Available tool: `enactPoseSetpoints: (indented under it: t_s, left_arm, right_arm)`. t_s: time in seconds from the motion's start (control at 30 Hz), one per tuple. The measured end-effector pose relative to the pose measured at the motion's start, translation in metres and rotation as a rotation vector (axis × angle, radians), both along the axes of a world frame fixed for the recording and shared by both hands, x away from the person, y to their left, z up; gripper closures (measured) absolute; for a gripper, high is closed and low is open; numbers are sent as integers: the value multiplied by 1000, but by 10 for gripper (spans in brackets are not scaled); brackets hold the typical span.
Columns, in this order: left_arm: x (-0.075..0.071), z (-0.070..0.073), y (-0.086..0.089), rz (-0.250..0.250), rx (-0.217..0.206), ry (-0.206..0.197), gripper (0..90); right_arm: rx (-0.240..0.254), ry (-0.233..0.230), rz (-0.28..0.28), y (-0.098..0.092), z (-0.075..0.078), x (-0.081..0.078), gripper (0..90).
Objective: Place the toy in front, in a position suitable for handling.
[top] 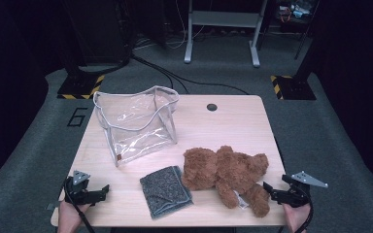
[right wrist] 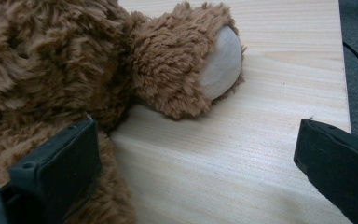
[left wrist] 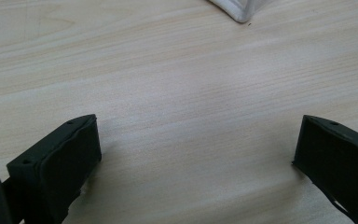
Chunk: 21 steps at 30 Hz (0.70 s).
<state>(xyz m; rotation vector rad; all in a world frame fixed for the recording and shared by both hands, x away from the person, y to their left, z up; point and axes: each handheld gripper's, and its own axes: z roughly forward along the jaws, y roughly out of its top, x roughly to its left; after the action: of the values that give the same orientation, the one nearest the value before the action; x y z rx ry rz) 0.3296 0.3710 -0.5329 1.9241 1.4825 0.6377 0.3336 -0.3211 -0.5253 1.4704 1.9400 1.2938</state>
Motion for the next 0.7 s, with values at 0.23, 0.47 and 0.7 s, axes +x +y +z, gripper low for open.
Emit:
enactPoseSetpoints:
  t_s: [0.23,0.47,0.7]
  left_arm:
    - [1,0,1,-15,5,-5,2]
    - [1,14,-2,-36,-8,-55,2]
    - [7,33,-11,-96,-28,-63,2]
  right_arm:
    - [-6,3,-3,1,0,0,1]
    - [-10,0,-3,1,0,0,0]
    - [-20,1,-3,2,0,0,1]
